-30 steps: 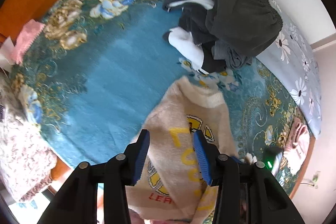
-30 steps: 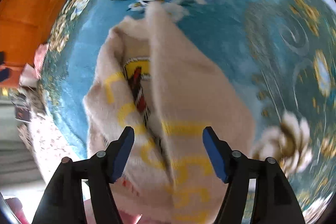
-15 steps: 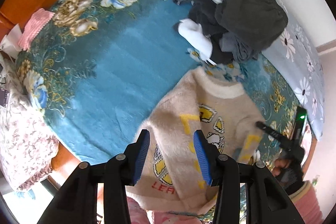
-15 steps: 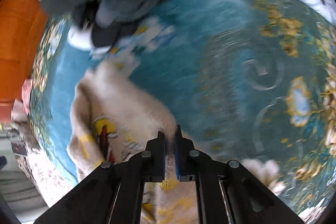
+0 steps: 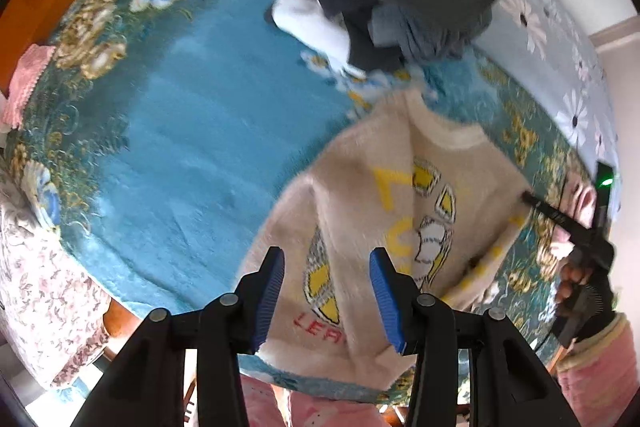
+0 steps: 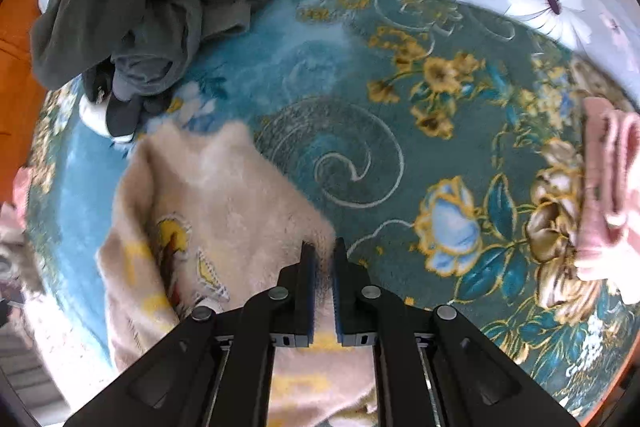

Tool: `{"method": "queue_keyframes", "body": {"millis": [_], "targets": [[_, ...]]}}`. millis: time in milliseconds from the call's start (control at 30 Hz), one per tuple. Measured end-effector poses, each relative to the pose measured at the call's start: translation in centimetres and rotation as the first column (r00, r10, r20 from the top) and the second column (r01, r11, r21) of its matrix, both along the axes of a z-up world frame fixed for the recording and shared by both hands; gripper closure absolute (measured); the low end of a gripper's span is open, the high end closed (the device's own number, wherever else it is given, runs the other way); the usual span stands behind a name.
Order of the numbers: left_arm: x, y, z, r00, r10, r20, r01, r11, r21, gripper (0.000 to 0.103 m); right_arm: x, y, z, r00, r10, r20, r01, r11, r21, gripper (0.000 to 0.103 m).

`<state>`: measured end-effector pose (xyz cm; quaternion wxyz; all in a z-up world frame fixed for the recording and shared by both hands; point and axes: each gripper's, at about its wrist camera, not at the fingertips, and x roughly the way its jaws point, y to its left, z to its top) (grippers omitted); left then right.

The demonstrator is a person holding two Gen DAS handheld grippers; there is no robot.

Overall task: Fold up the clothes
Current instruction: 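Lower the beige sweater front-up onto the blanket with both grippers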

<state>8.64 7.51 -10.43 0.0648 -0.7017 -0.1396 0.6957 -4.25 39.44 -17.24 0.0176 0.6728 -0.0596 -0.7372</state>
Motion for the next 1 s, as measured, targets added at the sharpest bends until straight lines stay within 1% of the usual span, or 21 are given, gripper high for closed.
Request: {"method": "queue_keyframes", "body": {"millis": [67, 100, 133, 200, 233, 300, 367, 467, 567, 667, 700, 767, 800, 833, 867, 900, 967, 1000], "targets": [[0.1, 1.9, -0.9, 0.999, -0.046, 0.018, 0.046, 0.999, 0.001, 0.054, 0.8, 0.8, 1.0, 0.999, -0.027, -0.047, 0.026, 0.999, -0.023, 0.091], [0.2, 2.7, -1.3, 0.998, -0.066, 0.024, 0.066, 0.998, -0.002, 0.052, 1.2, 1.2, 1.6, 0.996, -0.049, -0.071, 0.046, 0.998, -0.040, 0.083], [0.2, 3.7, -1.7, 0.996, -0.083, 0.032, 0.083, 0.997, -0.007, 0.050, 1.8, 1.8, 2.3, 0.992, -0.079, -0.097, 0.074, 0.996, -0.055, 0.070], [0.1, 5.5, -2.6, 0.995, -0.090, 0.044, 0.090, 0.996, -0.009, 0.048, 3.5, 3.1, 4.0, 0.976, -0.158, -0.152, 0.147, 0.986, -0.085, 0.060], [0.0, 6.4, -3.1, 0.995, -0.091, 0.050, 0.091, 0.996, -0.008, 0.045, 4.7, 3.8, 4.7, 0.966, -0.197, -0.169, 0.182, 0.978, -0.104, 0.060], [0.0, 8.3, -4.5, 0.993, -0.101, 0.060, 0.103, 0.994, -0.028, 0.043, 7.8, 4.9, 5.2, 0.953, -0.256, -0.165, 0.235, 0.963, -0.135, 0.058], [0.0, 10.4, -6.0, 0.991, -0.115, 0.069, 0.119, 0.991, -0.061, 0.043, 10.7, 5.0, 5.4, 0.952, -0.270, -0.142, 0.252, 0.959, -0.133, 0.055], [0.5, 13.7, -8.7, 0.985, -0.147, 0.088, 0.157, 0.981, -0.116, 0.043, 14.6, 5.2, 4.6, 0.965, -0.248, -0.083, 0.239, 0.965, -0.103, 0.054], [1.6, 16.7, -11.5, 0.973, -0.196, 0.123, 0.213, 0.965, -0.152, 0.043, 18.2, 6.2, 3.9, 0.966, -0.256, -0.017, 0.254, 0.963, -0.087, 0.048], [2.7, 18.7, -13.7, 0.956, -0.236, 0.177, 0.267, 0.946, -0.183, 0.043, 20.3, 7.3, 4.2, 0.966, -0.259, 0.013, 0.259, 0.964, -0.053, 0.046], [3.1, 19.3, -14.4, 0.948, -0.251, 0.194, 0.289, 0.936, -0.200, 0.043, 20.7, 7.7, 4.6, 0.966, -0.257, 0.015, 0.258, 0.965, -0.039, 0.046], [3.6, 19.9, -15.6, 0.931, -0.288, 0.224, 0.342, 0.903, -0.261, 0.043, 21.3, 8.3, 5.5, 0.964, -0.265, 0.010, 0.265, 0.964, -0.014, 0.045], [3.8, 19.8, -16.0, 0.925, -0.299, 0.233, 0.357, 0.893, -0.274, 0.043, 21.3, 8.6, 6.0, 0.963, -0.271, 0.008, 0.271, 0.963, -0.006, 0.045], [3.8, 19.5, -16.3, 0.923, -0.304, 0.237, 0.364, 0.889, -0.276, 0.042, 21.3, 8.7, 6.3, 0.961, -0.275, 0.005, 0.275, 0.961, 0.002, 0.045], [3.8, 19.0, -16.3, 0.926, -0.299, 0.231, 0.355, 0.898, -0.259, 0.042, 21.3, 8.7, 6.7, 0.961, -0.277, 0.000, 0.277, 0.961, 0.010, 0.045], [3.7, 18.5, -16.2, 0.929, -0.294, 0.224, 0.346, 0.906, -0.245, 0.044, 21.2, 8.7, 7.1, 0.960, -0.279, -0.004, 0.279, 0.960, 0.018, 0.045], [3.5, 17.5, -16.0, 0.929, -0.304, 0.213, 0.350, 0.907, -0.233, 0.057, 20.7, 8.3, 7.5, 0.961, -0.278, -0.011, 0.278, 0.960, 0.028, 0.045], [3.5, 17.1, -15.9, 0.927, -0.311, 0.210, 0.356, 0.907, -0.227, 0.074, 20.4, 7.9, 7.7, 0.961, -0.276, -0.013, 0.276, 0.961, 0.030, 0.045]]}}
